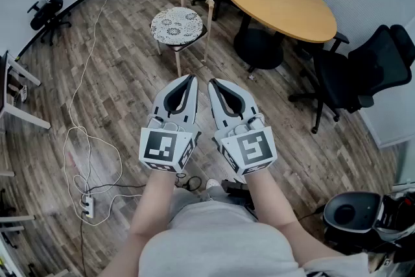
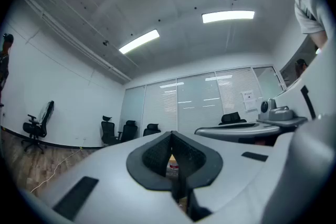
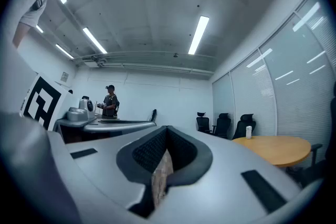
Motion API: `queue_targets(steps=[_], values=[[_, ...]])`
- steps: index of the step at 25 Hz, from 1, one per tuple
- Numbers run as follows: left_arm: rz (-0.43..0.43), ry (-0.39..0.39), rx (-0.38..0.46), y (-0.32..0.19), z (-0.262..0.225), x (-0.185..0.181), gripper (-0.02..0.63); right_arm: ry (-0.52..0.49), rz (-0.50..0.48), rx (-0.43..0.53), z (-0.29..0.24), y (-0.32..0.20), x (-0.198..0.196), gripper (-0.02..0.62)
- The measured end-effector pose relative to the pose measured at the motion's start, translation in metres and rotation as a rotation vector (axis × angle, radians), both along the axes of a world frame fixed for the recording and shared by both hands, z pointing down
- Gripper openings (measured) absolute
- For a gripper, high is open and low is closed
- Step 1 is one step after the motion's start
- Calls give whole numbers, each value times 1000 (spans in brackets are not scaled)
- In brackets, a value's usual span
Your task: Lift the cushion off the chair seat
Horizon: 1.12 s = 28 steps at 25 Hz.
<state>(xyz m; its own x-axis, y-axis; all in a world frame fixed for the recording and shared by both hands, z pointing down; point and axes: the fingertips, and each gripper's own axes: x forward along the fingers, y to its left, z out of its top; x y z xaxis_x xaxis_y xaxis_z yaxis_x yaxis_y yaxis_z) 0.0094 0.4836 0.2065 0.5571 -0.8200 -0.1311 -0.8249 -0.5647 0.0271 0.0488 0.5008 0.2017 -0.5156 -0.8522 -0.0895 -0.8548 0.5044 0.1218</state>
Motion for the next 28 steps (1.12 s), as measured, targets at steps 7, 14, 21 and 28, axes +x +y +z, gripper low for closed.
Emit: queue_targets(steps=[7, 14, 21, 28], values=[[-24, -35, 46, 10, -14, 38, 2, -30, -25, -9, 1, 4, 32, 25], [-66, -41, 38, 0, -15, 39, 2, -53, -64, 6, -4, -3, 39, 25], [-68, -44, 27, -21, -11, 34, 2, -50, -56, -17, 3, -20, 44, 25], [-85, -32, 37, -25, -13, 30, 2, -56, -50, -34, 10, -19, 47, 25]])
